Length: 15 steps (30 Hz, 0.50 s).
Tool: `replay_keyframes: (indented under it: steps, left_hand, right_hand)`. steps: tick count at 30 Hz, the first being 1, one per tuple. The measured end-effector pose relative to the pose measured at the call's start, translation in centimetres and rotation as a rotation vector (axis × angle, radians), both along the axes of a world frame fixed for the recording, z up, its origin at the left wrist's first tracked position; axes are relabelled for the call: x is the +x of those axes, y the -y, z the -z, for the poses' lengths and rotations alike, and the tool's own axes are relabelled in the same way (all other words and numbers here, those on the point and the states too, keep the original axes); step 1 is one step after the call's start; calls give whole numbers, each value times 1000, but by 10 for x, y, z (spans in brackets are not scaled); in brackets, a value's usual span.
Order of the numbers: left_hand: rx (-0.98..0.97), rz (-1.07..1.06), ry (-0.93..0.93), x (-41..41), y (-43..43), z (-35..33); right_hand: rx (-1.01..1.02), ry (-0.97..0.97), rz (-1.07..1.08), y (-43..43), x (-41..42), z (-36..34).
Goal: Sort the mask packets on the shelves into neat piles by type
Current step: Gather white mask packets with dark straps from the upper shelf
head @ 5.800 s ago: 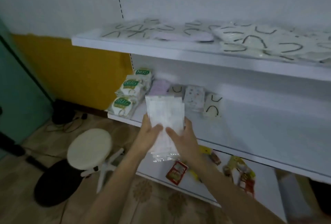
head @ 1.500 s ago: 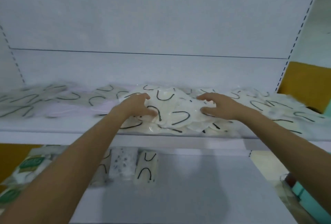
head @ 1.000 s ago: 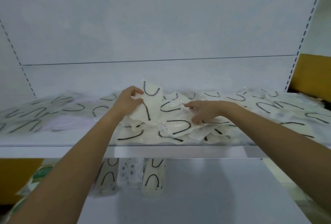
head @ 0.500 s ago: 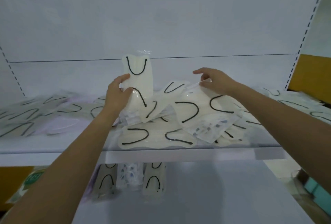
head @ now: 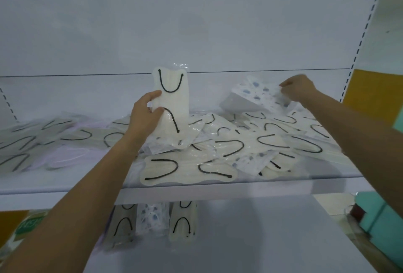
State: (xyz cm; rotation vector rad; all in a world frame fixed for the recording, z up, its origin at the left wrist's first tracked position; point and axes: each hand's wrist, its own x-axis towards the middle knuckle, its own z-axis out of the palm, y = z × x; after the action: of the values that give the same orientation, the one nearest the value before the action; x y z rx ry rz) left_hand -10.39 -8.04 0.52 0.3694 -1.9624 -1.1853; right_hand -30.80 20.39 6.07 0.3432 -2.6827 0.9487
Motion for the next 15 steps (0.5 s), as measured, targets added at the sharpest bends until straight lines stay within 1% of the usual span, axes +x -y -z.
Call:
replay_keyframes:
  steps: [2,3,4,5,6,7,8,9,10,11,12,15]
  left_hand:
    - [20,4,-13,3,-1,2]
    - [27,7,-13,4,-1,3]
    - [28,8,-9,4,-1,4]
    - [25,8,-4,5,-1,5]
    - [22,8,-2,6,0,6]
    - [18,6,-3,7,0,7]
    - [11,2,-5,7,1,9]
    - [1,-3,-2,7,1,9]
    - [-13,-7,5,7,1,11]
    - [-29,-10,13,8,1,11]
    - [-42,-13,24,8,0,12]
    - [-44,-33,52,13,1,14]
  right_hand:
    - [193,94,56,-8,-2,14]
    - [234,78,45,-10,-1,22]
    - [223,26,-21,-10,2,27]
    - [199,-21,-161,-7,9,29]
    - [194,-29,-353,-4,21,29]
    - [227,29,-521,2,34,30]
    - [306,127,-636,8,46,32]
    - [419,228,-692,14,57,34]
    - [537,304,-701,20,63,36]
    - [625,334,-678,24,67,38]
    - [667,317,-648,27,70,40]
    - [653,174,-631,32,71,42]
